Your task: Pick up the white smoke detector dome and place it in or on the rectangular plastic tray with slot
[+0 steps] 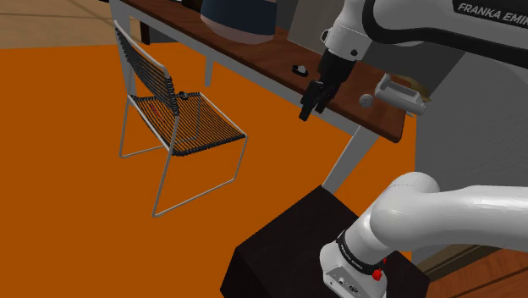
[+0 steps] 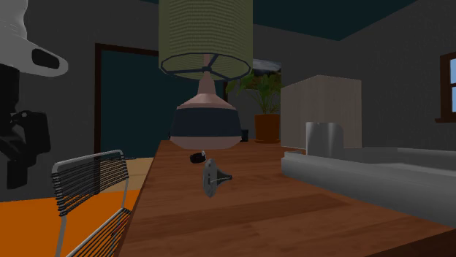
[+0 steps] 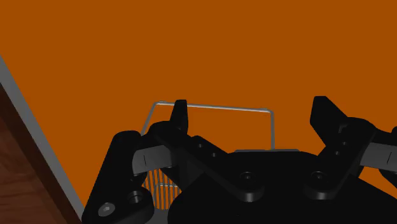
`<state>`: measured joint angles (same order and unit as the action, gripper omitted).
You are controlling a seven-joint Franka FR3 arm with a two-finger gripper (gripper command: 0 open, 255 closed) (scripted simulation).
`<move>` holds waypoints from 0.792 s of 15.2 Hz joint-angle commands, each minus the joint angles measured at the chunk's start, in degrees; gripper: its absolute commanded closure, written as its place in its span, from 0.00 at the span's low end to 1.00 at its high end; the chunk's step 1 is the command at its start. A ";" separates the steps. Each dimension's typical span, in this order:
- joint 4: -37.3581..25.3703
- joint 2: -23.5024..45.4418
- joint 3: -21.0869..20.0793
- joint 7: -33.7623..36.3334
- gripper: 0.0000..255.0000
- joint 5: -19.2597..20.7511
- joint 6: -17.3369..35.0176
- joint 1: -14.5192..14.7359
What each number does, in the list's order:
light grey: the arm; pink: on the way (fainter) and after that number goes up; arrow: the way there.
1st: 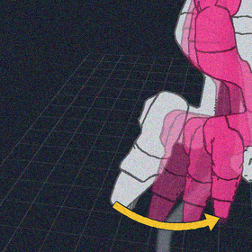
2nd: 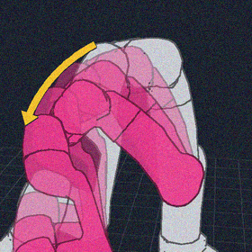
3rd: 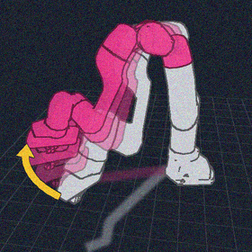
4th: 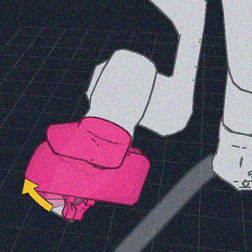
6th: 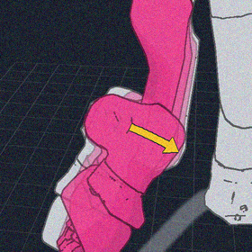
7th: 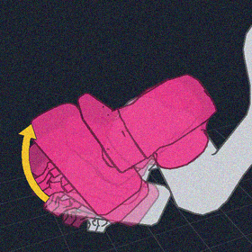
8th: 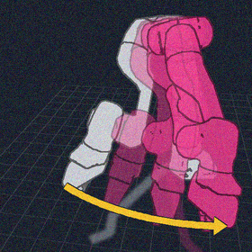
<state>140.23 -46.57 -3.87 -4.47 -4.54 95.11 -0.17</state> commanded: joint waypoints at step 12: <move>-2.10 -3.67 17.70 -16.77 0.00 7.00 -0.92 -4.87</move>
<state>138.48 -50.03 12.07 -19.51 1.79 94.30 -4.60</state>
